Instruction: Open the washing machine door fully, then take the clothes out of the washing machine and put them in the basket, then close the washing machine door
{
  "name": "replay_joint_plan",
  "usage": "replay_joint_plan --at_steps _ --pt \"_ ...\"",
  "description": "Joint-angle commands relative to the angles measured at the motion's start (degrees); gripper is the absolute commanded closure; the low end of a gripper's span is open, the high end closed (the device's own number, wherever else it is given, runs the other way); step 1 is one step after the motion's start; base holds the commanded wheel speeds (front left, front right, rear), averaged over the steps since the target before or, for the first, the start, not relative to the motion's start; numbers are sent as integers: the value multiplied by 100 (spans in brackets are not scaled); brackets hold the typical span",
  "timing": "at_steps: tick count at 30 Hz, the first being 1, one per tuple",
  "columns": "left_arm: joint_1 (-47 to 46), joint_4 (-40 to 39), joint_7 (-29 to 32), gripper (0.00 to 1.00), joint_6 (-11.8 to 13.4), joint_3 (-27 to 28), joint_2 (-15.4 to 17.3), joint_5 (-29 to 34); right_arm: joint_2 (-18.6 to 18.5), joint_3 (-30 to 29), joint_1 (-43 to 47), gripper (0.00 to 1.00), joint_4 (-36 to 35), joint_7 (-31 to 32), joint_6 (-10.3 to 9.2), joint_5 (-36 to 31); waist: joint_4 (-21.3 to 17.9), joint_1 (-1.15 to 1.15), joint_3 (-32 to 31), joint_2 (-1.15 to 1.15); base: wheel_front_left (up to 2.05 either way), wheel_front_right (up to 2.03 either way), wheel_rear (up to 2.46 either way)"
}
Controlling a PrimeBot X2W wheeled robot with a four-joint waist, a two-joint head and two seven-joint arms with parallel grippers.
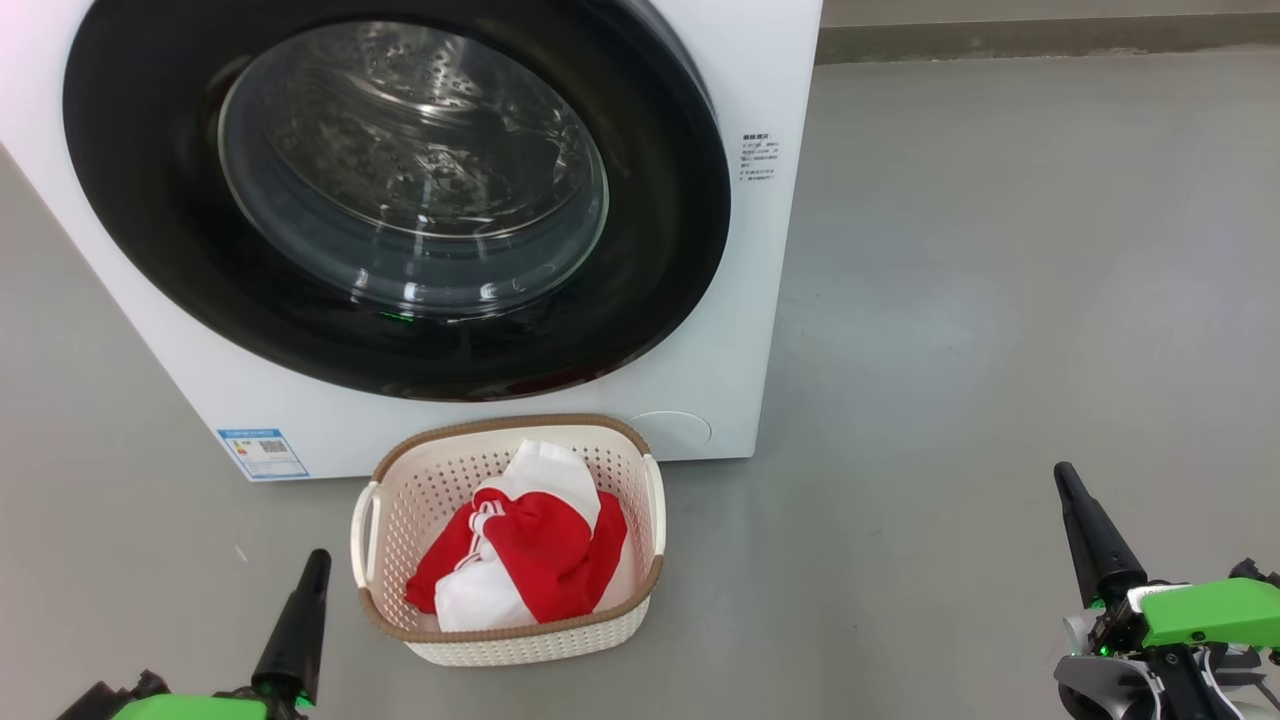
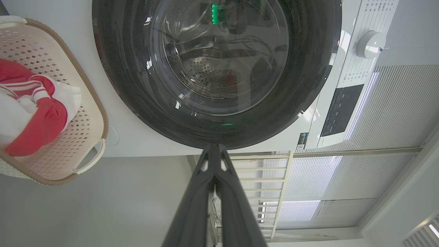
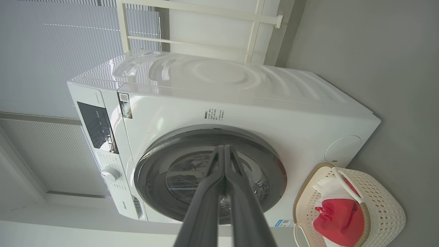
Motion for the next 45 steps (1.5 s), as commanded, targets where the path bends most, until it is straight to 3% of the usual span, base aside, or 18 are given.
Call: replay_joint_plan --at_steps 1,45 --pt "-228 -119 18 100 -42 202 48 -40 -40 97 -235 100 -141 33 -4 -34 0 0 0 0 0 0 0" --pt "-228 -120 18 100 -42 201 48 -40 -9 52 -239 100 -139 69 -4 -71 0 0 0 0 0 0 0"
